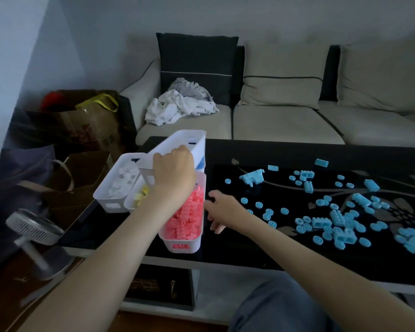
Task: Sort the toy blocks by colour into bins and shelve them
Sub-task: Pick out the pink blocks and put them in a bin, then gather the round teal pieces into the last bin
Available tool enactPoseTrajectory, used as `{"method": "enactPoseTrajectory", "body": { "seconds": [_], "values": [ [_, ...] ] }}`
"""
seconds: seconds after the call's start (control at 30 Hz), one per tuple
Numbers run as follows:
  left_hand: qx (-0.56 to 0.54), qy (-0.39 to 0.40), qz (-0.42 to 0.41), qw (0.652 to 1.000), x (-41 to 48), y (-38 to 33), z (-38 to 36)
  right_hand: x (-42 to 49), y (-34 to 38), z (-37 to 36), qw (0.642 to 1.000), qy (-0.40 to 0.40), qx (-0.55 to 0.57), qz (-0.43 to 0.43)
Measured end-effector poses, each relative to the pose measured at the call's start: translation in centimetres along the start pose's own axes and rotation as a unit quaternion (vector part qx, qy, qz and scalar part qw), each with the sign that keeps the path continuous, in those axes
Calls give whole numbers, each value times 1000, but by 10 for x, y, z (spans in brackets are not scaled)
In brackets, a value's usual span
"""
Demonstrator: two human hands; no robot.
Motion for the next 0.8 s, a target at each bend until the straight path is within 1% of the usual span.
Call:
{"method": "enactPoseTrajectory", "body": {
  "seconds": [0.07,0.13,0.17,0.23,0.33,0.4,0.47,0.53,0.6,0.7,0.8],
  "values": [
    [-13,9,-24,1000,-3,-18,-3,1,-4,18,997,-53,61,-20],
    [-22,6,-49,999,-2,-37,-5,-1,-8,41,982,-96,161,-30],
    [-28,0,-56,998,1,-44,-7,-1,-10,53,976,-113,187,-24],
    [-40,-10,-74,996,8,-60,-10,1,-16,76,974,-139,181,-6],
    [-84,-3,-120,989,28,-84,-21,10,-32,107,980,-167,107,0],
    [-129,18,-133,982,47,-95,-34,20,-46,126,982,-191,11,4],
    [-139,35,-138,980,68,-108,-49,35,-63,141,974,-202,-103,10],
    [-143,56,-136,979,86,-119,-65,56,-84,149,958,-186,-217,17],
    [-153,78,-131,976,100,-129,-84,74,-103,146,939,-143,-311,10],
    [-159,93,-113,976,117,-133,-110,93,-125,137,921,-111,-374,6],
    [-199,129,-84,968,132,-132,-138,106,-134,135,912,-137,-385,42]
  ]
}}
Point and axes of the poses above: each hand's wrist, its own x-axis towards the middle knuckle, its own z-axis out of the back of the hand, y = z × x, the point moved 5 cm from there along x, towards the middle knuckle, and after that the axes turned 10 degrees about -x, right-handed, at the moved point
